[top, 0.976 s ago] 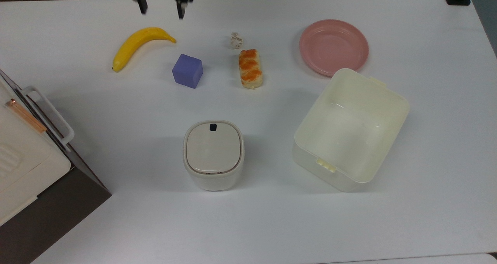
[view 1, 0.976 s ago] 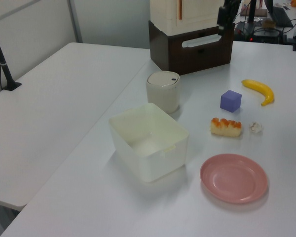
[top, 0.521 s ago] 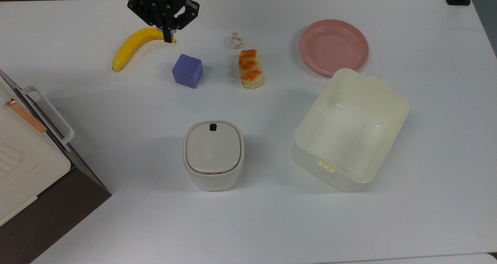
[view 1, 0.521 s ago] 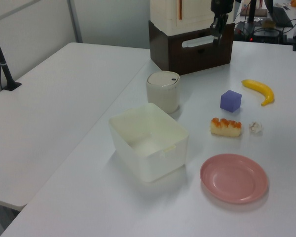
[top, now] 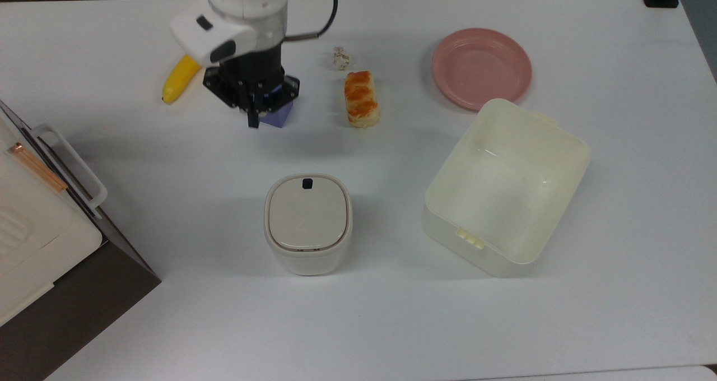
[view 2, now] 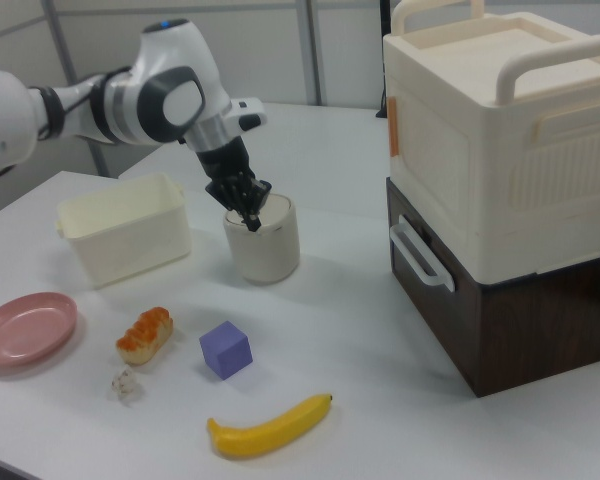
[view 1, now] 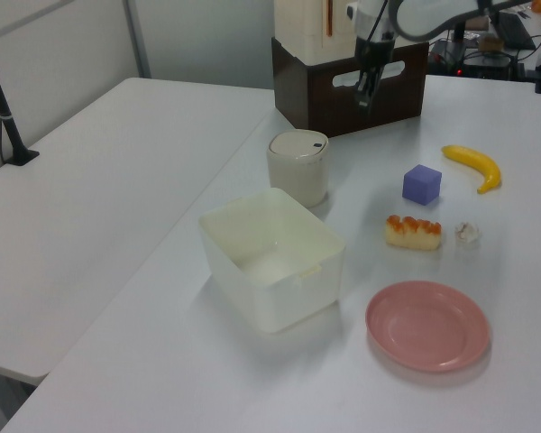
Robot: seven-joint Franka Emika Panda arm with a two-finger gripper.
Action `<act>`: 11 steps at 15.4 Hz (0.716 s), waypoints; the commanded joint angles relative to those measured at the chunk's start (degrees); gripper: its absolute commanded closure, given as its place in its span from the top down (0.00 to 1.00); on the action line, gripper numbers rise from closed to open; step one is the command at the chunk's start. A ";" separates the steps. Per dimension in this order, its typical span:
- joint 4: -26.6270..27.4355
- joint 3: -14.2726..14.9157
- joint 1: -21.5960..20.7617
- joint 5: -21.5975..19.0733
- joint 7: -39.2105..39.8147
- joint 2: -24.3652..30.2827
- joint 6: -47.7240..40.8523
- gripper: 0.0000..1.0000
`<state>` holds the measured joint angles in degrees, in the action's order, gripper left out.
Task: Open the trash can
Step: 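Move the gripper down over the cream trash can's lid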
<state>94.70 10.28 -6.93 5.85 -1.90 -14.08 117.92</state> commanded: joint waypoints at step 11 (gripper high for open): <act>-3.38 -4.04 -0.10 1.36 -12.07 -7.80 15.32 0.00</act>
<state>93.62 6.10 -7.08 5.98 -11.04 -20.75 131.78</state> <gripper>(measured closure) 0.991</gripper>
